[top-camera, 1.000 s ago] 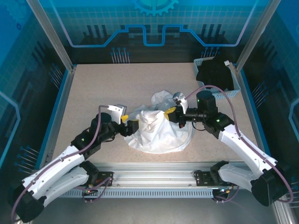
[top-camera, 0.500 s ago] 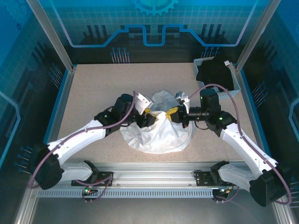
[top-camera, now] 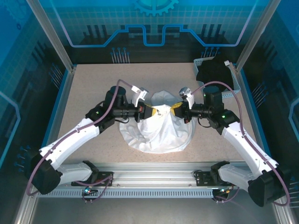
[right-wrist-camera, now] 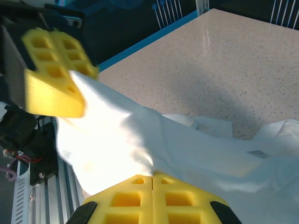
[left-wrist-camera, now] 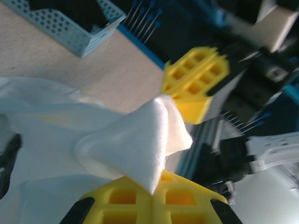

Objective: Fold the inside-out t-shirt

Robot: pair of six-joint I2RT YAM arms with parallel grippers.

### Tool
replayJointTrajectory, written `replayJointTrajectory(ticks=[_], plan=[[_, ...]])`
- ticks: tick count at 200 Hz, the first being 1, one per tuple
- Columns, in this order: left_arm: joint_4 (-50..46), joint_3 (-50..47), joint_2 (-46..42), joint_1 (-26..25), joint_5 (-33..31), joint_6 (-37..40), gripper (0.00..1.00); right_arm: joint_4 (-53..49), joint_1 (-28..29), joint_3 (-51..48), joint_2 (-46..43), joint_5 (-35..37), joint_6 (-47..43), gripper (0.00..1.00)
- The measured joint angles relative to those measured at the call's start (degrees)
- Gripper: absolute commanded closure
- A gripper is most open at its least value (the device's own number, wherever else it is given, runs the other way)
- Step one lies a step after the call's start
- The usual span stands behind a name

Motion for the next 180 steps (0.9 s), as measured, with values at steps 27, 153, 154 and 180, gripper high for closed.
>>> replayJointTrajectory(ticks=[27,153,154,180], plan=[[2.71,-0.79,-0.72,2.51,6.01,-6.73,1.0,0.31,0.63,0.09,0.02,3.39,1.2,0.92],[4.37,-1.95,-0.76,3.98,10.27,-14.53,1.0,-4.85,23.28,0.5,-9.14,28.15,-8.83,0.48],[4.37,-1.97,-0.76,3.98,10.27,-14.56,1.0,-4.81,23.47,0.5,-9.11,28.35,-8.87,0.47],[4.37,-2.08,-0.76,3.98,10.16,-15.02,1.0,-2.84,28.5,0.26,-6.43,36.15,-10.19,0.43]])
